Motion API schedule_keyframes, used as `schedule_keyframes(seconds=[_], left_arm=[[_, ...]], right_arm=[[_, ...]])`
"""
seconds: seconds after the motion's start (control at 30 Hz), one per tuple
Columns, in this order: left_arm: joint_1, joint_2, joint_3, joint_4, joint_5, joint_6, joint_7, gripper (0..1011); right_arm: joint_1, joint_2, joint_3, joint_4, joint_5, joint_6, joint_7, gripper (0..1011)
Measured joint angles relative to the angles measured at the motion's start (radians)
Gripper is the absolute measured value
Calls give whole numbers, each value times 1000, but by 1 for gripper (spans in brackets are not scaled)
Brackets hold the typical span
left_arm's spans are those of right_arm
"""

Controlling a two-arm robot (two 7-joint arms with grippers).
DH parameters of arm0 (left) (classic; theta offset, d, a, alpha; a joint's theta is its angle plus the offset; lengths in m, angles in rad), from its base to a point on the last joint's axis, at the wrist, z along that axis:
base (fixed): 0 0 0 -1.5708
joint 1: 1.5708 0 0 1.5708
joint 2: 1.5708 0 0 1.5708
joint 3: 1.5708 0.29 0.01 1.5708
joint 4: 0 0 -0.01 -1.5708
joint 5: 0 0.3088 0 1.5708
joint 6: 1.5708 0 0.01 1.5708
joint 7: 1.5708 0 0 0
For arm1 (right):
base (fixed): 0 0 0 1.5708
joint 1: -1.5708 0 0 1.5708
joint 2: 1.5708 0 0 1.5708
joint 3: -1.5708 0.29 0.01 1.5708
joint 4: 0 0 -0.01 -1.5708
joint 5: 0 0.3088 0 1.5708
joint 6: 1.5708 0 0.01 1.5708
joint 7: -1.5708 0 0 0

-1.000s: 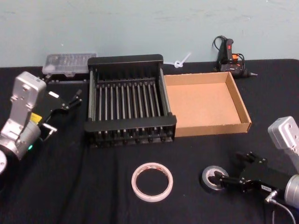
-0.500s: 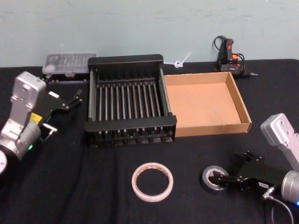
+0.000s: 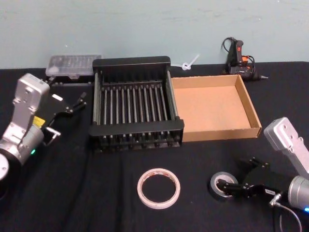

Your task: Pick up the white tape and place it into the black box , Pick up the silver tape and place it into the brown box.

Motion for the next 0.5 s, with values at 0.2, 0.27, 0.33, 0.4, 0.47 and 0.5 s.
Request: schedule_keyframes(seconds=[0.2,0.27,0.33,0.4,0.47,0.5], left_arm=[[0,0,0,0,0,0,0,1001],[0,0,0,0,0,0,0,1001],[0,0,0,0,0,0,0,1001],[0,0,0,0,0,0,0,1001],[0,0,0,0,0,0,0,1001],[0,0,0,0,0,0,0,1001]], right_arm=[[4,-5,-4,6,-9,0,-2,1000],[4,-5,-4,6,-9,0,-2,1000],[4,-4,-4,6,-9,0,-2,1000],[4,-4,-4,6,-9,0,-2,1000],[3,-4,-4,6,-9,0,-2,1000],[3,-4,-4,6,-8,0,-2,1000]])
